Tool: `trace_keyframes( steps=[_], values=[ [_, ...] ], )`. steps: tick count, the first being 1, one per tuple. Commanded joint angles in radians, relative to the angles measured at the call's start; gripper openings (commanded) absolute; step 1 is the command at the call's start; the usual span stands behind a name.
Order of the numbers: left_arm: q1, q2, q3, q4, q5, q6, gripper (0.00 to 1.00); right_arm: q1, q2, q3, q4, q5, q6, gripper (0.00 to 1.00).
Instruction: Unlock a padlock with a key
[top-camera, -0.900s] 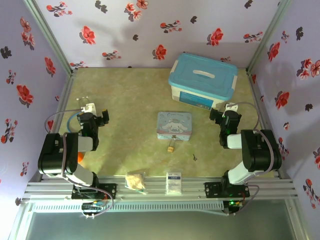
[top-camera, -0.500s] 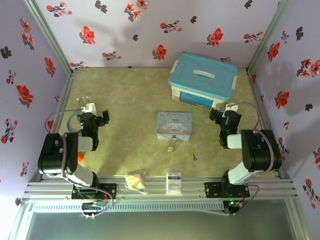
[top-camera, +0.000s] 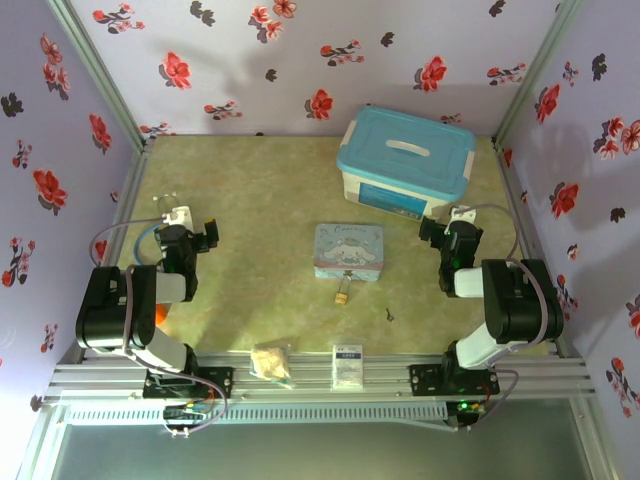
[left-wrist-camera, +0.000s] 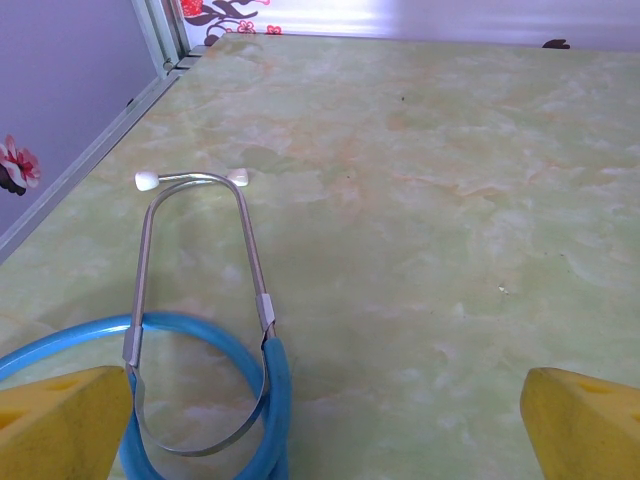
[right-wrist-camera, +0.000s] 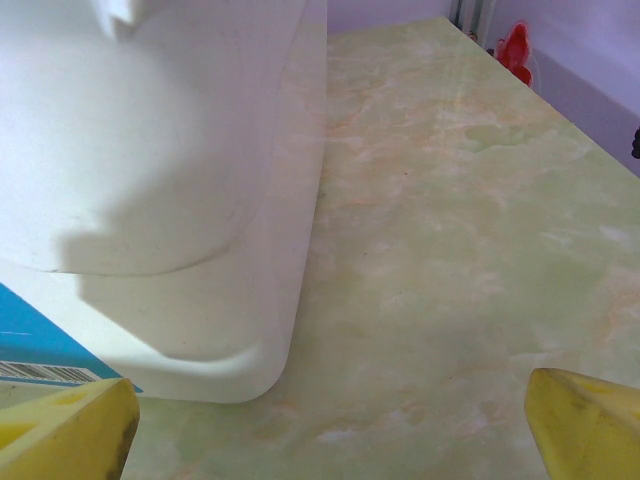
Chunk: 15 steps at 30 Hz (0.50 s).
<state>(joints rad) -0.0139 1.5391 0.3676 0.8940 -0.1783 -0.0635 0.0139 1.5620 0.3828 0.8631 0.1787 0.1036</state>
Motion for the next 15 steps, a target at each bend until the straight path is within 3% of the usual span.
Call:
trace_keyframes(
  steps=[1, 15],
  values=[
    [0.007, 0.006, 0.022, 0.004, 0.011, 0.025, 1.0, 0.004, -0.001, 0.009, 0.016, 0.005, -0.016, 0.99],
    [0.006, 0.005, 0.019, 0.011, 0.007, 0.025, 1.0, 0.004, -0.002, 0.007, 0.02, 0.002, -0.016, 0.99]
  ],
)
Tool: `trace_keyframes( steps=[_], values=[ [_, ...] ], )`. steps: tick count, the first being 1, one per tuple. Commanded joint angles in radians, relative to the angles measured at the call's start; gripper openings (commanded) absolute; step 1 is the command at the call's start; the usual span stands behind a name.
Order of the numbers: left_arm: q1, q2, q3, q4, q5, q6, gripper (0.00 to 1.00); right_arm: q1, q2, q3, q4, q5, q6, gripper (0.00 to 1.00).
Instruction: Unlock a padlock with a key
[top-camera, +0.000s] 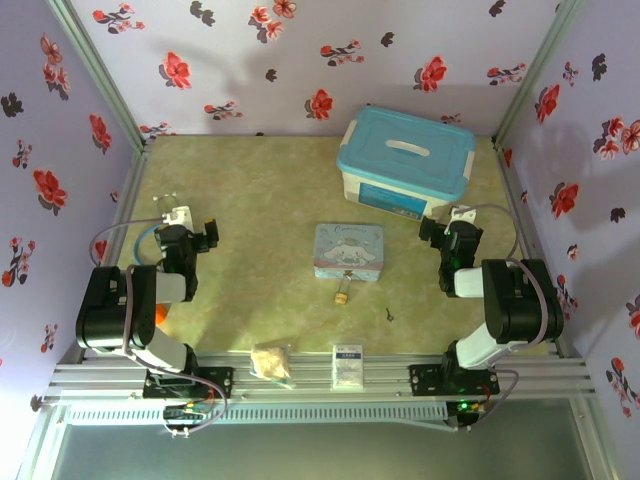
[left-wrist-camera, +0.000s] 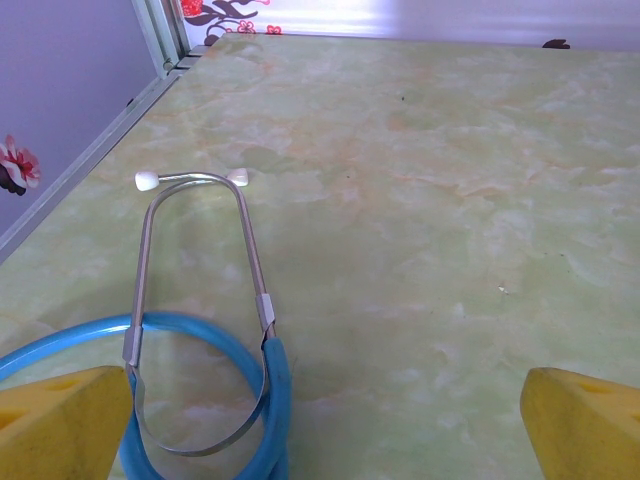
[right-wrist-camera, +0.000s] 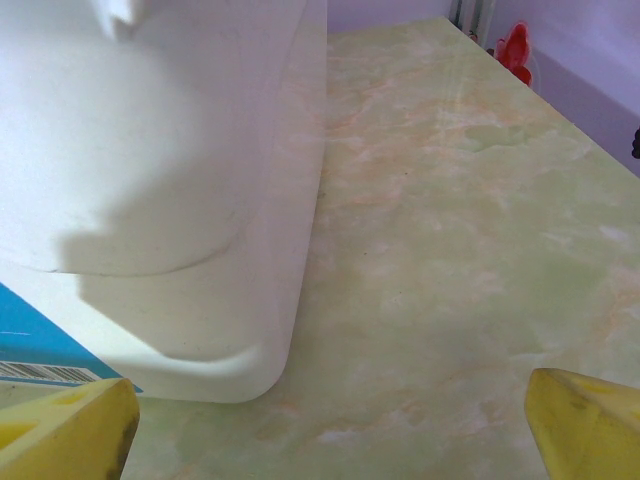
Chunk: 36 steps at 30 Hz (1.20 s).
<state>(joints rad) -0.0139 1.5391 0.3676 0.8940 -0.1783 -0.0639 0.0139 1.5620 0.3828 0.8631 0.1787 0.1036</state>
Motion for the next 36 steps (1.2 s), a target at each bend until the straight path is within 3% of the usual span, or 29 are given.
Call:
trace_keyframes(
  steps=[1, 7, 14, 19, 22, 25, 27, 30, 36],
  values=[
    [0.006, -0.008, 0.012, 0.017, -0.004, 0.026, 1.0, 0.004, -0.003, 0.006, 0.022, 0.003, -0.016, 0.99],
    [0.006, -0.161, 0.005, -0.098, -0.019, 0.02, 1.0, 0.004, -0.085, 0.011, -0.051, -0.004, -0.021, 0.99],
    [-0.033, -0.292, 0.012, -0.178, -0.039, 0.051, 1.0, 0.006, -0.299, 0.054, -0.32, 0.003, 0.04, 0.99],
    [-0.044, -0.425, 0.025, -0.211, -0.006, -0.199, 1.0, 0.0, -0.454, 0.155, -0.701, 0.037, 0.305, 0.99],
    [-0.044, -0.447, 0.013, -0.19, 0.069, -0.388, 1.0, -0.009, -0.469, 0.178, -0.811, -0.134, 0.36, 0.99],
    [-0.04, -0.452, -0.016, -0.122, 0.256, -0.475, 1.0, -0.009, -0.497, 0.138, -0.803, -0.357, 0.415, 0.99],
    [-0.052, -0.454, 0.0, -0.177, 0.334, -0.57, 1.0, 0.003, -0.535, 0.097, -0.788, -0.443, 0.466, 0.99],
    [-0.152, -0.47, 0.054, -0.344, 0.389, -0.587, 1.0, 0.065, -0.607, 0.07, -0.904, -0.407, 0.488, 0.98],
    [-0.433, -0.491, 0.139, -0.611, 0.256, -0.562, 1.0, 0.256, -0.696, 0.056, -1.128, -0.298, 0.531, 0.91]
  ],
)
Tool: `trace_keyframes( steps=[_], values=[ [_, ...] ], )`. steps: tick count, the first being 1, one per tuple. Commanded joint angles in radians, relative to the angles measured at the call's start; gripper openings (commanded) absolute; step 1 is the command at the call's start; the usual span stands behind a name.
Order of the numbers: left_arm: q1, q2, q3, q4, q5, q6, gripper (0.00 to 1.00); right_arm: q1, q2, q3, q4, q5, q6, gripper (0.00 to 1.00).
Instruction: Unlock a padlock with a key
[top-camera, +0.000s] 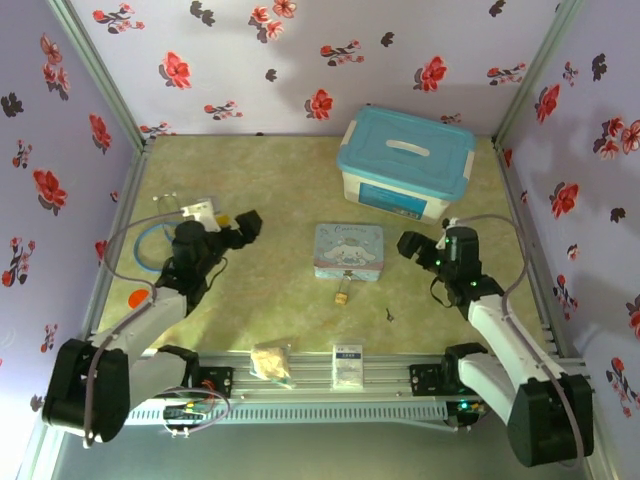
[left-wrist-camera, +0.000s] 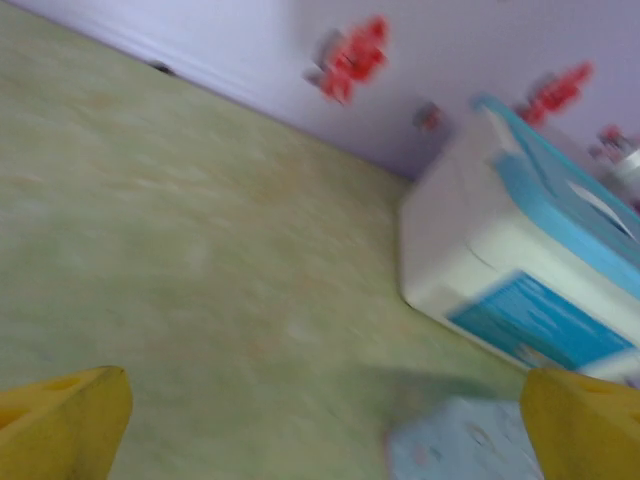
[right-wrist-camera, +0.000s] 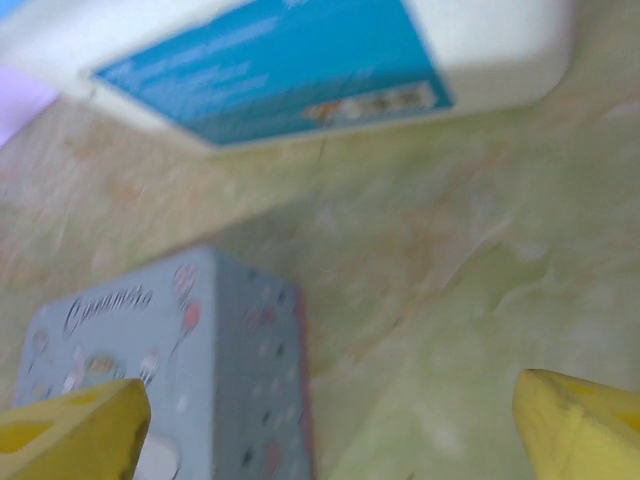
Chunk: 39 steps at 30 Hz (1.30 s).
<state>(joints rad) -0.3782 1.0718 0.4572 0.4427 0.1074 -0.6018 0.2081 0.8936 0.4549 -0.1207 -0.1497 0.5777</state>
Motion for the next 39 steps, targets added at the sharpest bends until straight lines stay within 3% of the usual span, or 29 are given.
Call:
trace_keyframes(
  steps=[1, 8, 13, 19, 27, 39],
  values=[
    [-0.106, -0.024, 0.066, -0.196, -0.047, -0.022, 1.0, 0.106, -0.034, -0.018, -0.173, 0.045, 0.066, 0.89],
    [-0.303, 0.01, 0.128, -0.306, -0.084, -0.064, 1.0, 0.375, -0.057, -0.024, -0.39, 0.224, 0.148, 0.77],
    [-0.439, 0.044, 0.19, -0.355, -0.074, -0.056, 1.0, 0.518, -0.097, -0.046, -0.484, 0.275, 0.243, 0.6],
    [-0.555, 0.109, 0.246, -0.348, -0.075, -0.084, 1.0, 0.594, -0.093, -0.06, -0.539, 0.297, 0.263, 0.46],
    [-0.59, 0.171, 0.273, -0.318, -0.077, -0.095, 1.0, 0.624, -0.01, -0.068, -0.445, 0.264, 0.248, 0.32],
    [-0.589, 0.188, 0.222, -0.267, -0.091, -0.102, 1.0, 0.674, 0.094, -0.082, -0.358, 0.271, 0.264, 0.27]
  ],
)
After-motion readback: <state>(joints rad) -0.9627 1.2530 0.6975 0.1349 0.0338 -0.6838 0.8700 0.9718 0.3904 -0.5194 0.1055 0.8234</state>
